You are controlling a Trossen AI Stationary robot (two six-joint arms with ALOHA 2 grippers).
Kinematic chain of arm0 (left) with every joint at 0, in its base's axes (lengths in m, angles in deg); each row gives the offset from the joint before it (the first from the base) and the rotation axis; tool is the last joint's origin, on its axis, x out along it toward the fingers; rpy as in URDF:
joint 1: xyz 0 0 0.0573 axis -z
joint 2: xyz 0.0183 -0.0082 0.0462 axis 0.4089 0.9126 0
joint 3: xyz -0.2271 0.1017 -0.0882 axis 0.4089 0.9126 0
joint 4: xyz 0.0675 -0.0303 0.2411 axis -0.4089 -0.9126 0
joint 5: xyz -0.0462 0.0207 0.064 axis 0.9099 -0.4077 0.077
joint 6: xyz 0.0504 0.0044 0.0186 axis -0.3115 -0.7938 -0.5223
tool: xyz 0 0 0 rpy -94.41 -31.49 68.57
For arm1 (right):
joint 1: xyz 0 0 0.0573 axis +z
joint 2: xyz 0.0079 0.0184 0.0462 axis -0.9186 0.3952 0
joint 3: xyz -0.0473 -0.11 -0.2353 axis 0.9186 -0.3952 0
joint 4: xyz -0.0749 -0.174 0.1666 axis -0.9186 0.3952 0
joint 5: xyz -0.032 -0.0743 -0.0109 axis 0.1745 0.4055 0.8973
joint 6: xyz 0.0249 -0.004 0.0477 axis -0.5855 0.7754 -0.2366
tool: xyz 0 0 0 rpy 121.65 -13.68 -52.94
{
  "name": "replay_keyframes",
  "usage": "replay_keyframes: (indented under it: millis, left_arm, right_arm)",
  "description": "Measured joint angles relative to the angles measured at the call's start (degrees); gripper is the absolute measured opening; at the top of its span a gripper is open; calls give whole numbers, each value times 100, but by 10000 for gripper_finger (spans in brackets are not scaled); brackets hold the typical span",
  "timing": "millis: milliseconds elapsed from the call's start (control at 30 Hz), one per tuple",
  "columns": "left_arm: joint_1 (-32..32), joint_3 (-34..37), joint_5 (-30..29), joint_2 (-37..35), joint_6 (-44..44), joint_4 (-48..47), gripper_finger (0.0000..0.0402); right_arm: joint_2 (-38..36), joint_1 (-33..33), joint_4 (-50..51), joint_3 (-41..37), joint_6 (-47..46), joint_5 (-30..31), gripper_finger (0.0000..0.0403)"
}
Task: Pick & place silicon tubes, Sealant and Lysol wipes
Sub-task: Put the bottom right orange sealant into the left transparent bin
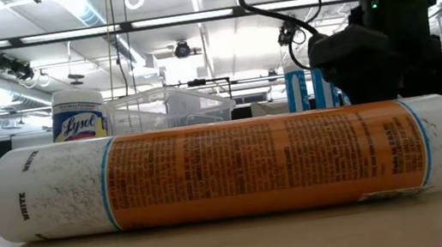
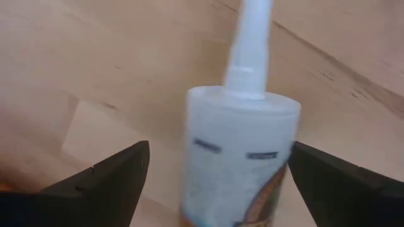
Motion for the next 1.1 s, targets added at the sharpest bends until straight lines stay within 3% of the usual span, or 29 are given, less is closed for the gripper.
replay_keyframes:
  millis: [200,600,833,1100]
  left_arm:
    - [-9,0,1,0,0,14,296]
    - [-15,0,-21,0,-9,17,296]
    - [-15,0,-87,0,-7,17,296]
    - [-15,0,-145,0,-7,15,296]
  right_arm:
    - [0,-9,-146,-157,60,3,354]
    - [-11,-13,-305,-161,266,-61,208]
    - [-227,-11,-351,-168,260,-19,208]
    - [-1216,32,-394,-168,210,453,208]
